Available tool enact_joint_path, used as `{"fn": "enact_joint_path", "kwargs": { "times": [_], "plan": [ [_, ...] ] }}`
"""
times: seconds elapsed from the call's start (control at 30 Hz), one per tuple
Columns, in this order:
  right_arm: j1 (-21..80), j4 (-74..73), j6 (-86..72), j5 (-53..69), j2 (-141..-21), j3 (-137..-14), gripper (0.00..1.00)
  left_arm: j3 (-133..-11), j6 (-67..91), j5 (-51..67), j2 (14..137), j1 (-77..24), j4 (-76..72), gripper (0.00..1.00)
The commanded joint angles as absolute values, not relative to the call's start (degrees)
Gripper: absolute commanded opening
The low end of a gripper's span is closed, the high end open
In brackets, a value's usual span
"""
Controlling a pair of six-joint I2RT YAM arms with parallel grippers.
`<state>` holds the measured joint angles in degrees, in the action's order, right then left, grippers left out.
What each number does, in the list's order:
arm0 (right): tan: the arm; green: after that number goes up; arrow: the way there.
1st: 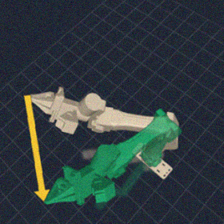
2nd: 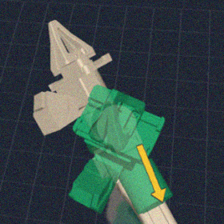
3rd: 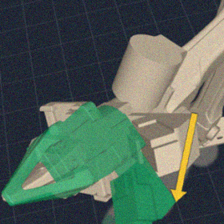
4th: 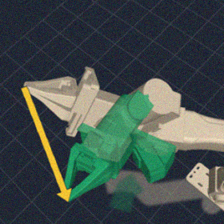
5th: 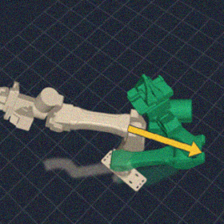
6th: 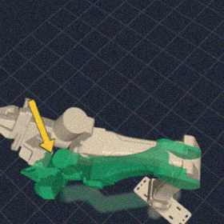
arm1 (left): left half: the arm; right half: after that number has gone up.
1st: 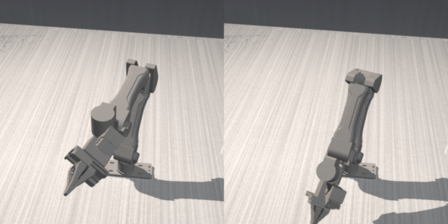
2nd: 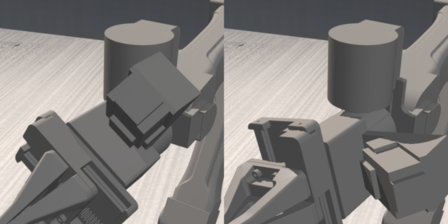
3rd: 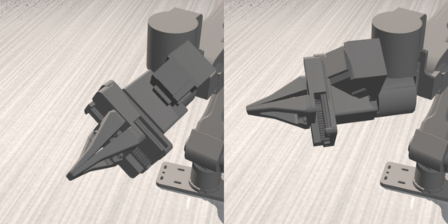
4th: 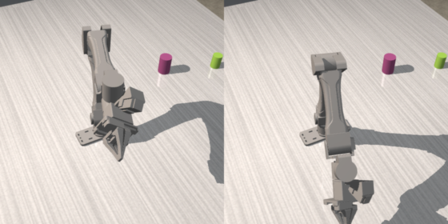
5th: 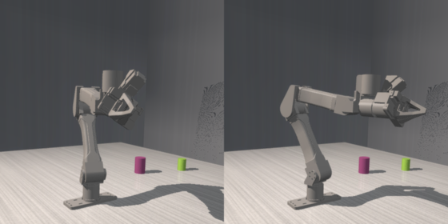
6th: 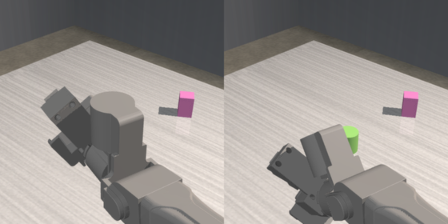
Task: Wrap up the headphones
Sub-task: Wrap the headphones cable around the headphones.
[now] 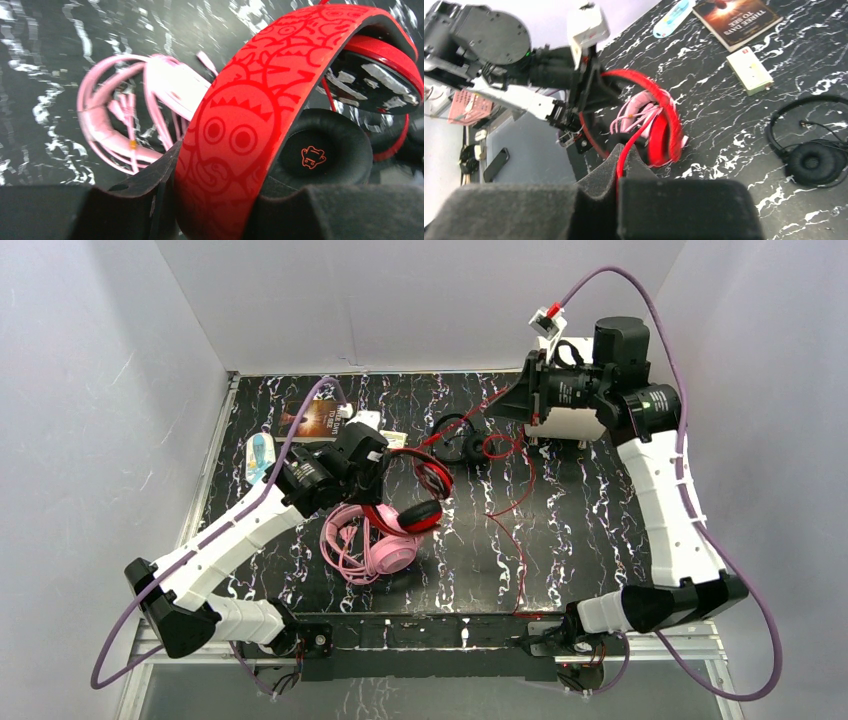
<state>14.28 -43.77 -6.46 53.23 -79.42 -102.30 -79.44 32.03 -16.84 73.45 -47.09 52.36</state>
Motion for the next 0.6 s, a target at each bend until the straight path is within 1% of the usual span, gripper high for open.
{"fn": "enact_joint_path", "kwargs": {
  "times": [0.0,0.07,0.2,0.33,0.47,0.57],
  "plan": [
    [16.2,-42.7,-9.2,59.4,-72.8,-98.6,0.0,-82.9,37.5,-37.1,72.1,-47.2,49.7,0.0],
    [17.7,-34.7,-17.1,61.7,-68.8,-89.7,0.0,-83.7,37.0,-40.5,72.2,-47.2,44.3,0.0],
    [21.4,-10.9,-35.8,59.7,-60.0,-72.9,0.0,-86.9,37.9,-45.6,74.2,-47.2,34.8,0.0],
    [26.3,3.2,-42.9,53.5,-55.3,-64.2,0.0,-89.2,39.4,-47.2,75.8,-47.2,24.8,0.0],
    [29.1,4.8,-42.2,50.6,-55.1,-60.6,0.02,-90.3,40.6,-44.1,75.8,-47.2,16.6,0.0],
    [29.7,8.4,-41.4,49.0,-54.4,-56.6,0.03,-92.7,43.2,-40.8,76.0,-47.2,15.9,0.0]
  ]
}}
